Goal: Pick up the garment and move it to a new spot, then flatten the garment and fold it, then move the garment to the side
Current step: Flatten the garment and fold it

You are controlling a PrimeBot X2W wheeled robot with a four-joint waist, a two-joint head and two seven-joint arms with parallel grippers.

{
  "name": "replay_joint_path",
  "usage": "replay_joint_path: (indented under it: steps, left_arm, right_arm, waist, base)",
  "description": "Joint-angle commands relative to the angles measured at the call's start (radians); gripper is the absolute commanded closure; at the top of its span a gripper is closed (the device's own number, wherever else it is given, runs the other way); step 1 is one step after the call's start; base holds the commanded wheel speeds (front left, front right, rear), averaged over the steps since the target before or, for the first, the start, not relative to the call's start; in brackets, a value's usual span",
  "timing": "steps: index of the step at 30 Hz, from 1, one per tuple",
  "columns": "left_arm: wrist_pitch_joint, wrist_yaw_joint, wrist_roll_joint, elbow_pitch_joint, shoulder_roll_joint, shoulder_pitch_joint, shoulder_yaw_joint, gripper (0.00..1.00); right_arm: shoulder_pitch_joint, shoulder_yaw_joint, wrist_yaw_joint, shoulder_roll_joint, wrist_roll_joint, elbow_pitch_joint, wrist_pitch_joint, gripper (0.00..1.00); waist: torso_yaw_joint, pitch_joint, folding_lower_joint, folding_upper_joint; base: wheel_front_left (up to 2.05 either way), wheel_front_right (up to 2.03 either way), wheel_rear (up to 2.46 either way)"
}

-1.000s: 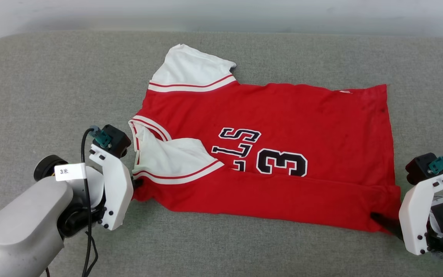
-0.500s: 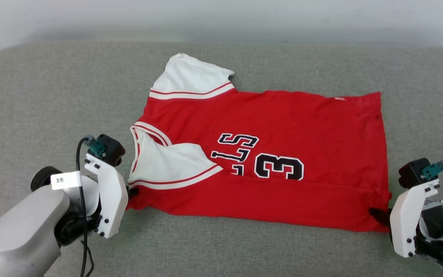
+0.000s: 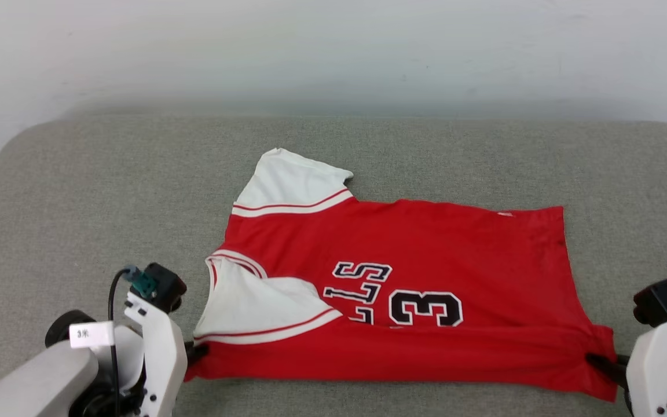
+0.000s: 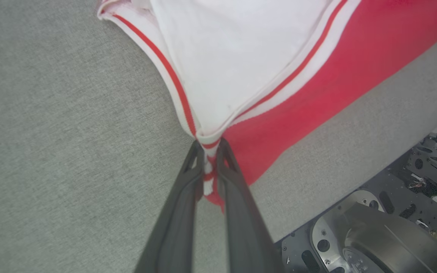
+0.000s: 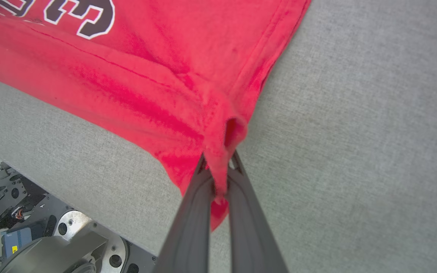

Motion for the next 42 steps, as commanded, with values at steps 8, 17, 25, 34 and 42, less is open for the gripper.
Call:
replay_joint_path:
  steps: [8, 17, 25, 34, 42]
  left_arm:
    - [-0.023, 0.047, -0.020, -0.085, 0.037, 0.083, -0.006, 1.00]
    - [-0.073, 0.054, -0.036, 0.005, -0.026, 0.090, 0.001, 1.00]
    - [-0.113, 0.039, -0.022, 0.106, -0.054, 0.086, -0.001, 0.00]
    - [-0.203, 0.098, -0.003, 0.012, 0.004, 0.058, 0.071, 0.00]
    - [-0.291, 0.146, 0.083, 0.007, 0.002, -0.056, 0.124, 0.00]
  right_arm:
    - [0.101, -0.091, -0.001, -0.040, -0.011, -0.083, 0.064, 1.00]
    - [0.060, -0.134, -0.001, 0.078, -0.060, 0.000, 0.104, 1.00]
    - [0.052, -0.115, -0.001, 0.107, -0.093, 0.053, 0.038, 0.00]
    - [0.074, -0.276, -0.001, 0.189, -0.241, -0.064, -0.291, 0.00]
    - [0.050, -0.390, -0.001, 0.352, -0.428, -0.151, -0.504, 0.00]
  waist:
    - [0.004, 0.003, -0.0001, 0.0000]
    - [0.003, 0.075, -0.0001, 0.0000]
    - [0.007, 0.071, -0.0001, 0.0000]
    - [0.007, 0.033, -0.0001, 0.0000]
    - [-0.014, 0.063, -0.0001, 0.0000]
  base:
    - [0.00, 0.00, 0.00]
    - [0.00, 0.00, 0.00]
    - [0.00, 0.00, 0.00]
    - [0.00, 0.00, 0.00]
    - [0.00, 0.00, 0.00]
